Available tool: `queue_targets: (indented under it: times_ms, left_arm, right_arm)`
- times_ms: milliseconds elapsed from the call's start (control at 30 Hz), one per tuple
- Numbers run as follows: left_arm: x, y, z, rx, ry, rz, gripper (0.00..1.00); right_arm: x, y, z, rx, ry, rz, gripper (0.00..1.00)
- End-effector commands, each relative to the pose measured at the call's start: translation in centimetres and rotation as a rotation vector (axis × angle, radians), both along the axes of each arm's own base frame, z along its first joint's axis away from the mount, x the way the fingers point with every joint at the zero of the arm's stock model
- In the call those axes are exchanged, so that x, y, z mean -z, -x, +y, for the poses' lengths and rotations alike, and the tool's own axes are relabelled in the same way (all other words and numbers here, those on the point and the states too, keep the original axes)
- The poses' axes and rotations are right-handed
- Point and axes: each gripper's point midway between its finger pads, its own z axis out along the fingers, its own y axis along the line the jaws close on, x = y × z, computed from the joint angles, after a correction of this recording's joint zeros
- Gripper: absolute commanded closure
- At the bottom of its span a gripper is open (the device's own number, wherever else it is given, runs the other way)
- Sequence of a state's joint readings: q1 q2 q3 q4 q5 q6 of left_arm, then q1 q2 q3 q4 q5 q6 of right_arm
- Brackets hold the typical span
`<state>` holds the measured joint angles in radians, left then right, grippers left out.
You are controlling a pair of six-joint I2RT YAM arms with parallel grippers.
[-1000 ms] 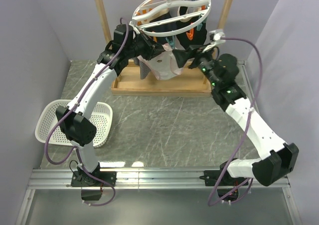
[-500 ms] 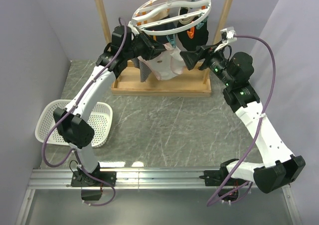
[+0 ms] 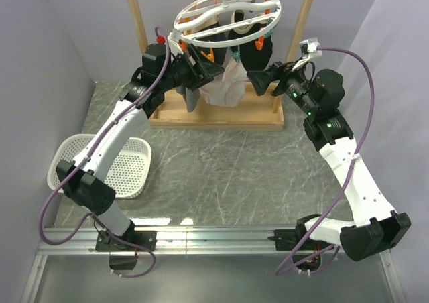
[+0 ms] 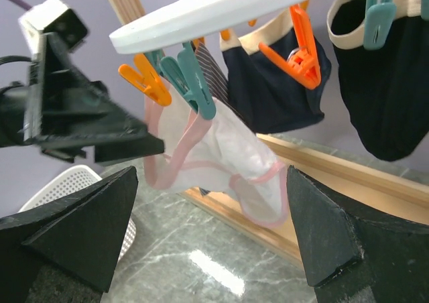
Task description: Clip the underwear to the hanger
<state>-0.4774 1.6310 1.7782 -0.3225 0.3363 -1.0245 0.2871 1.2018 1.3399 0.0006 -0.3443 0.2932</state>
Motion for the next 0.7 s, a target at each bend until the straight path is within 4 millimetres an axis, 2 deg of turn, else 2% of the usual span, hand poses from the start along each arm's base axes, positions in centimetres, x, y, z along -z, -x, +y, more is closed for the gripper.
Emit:
queue_targets:
  times_ms: [0, 133, 167, 367, 533, 633, 667]
  left_arm:
    - [-1.2, 1.8, 0.9, -0.011, -0.116, -0.169, 0.32]
    - [-0.6, 3.5, 1.3, -0.003, -0.229, -0.272, 0.28]
    - [-0.5, 4.5, 1.4, 0.011, -0.250, -0.295, 0.24]
    - [1.2, 7.3, 3.7, 0.058, -0.420, -0.423, 0.03]
    - [3.7, 9.2, 6.7, 0.096, -0.576, -0.476, 0.01]
    - [6.9, 10.0, 8.8, 0.168, -0.635, -0.423, 0.01]
    - [8.0, 9.5, 10.2, 0.158, -0.660, -0.393, 0.01]
  right_arm:
    - [-2.6, 1.7, -0.9, 0.001, 0.002, -0.065, 0.01]
    - [-1.9, 2.0, -1.4, 0.010, 0.033, -0.051, 0.01]
    - [-1.3, 2.0, -1.7, 0.016, 0.053, -0.039, 0.01]
    - [1.6, 2.9, -3.2, 0.040, 0.135, 0.045, 0.01]
    - [5.4, 3.5, -5.0, 0.062, 0.201, 0.133, 0.00]
    - [8.3, 4.4, -6.0, 0.070, 0.262, 0.186, 0.00]
    - [9.4, 4.6, -6.2, 0.071, 0.274, 0.215, 0.00]
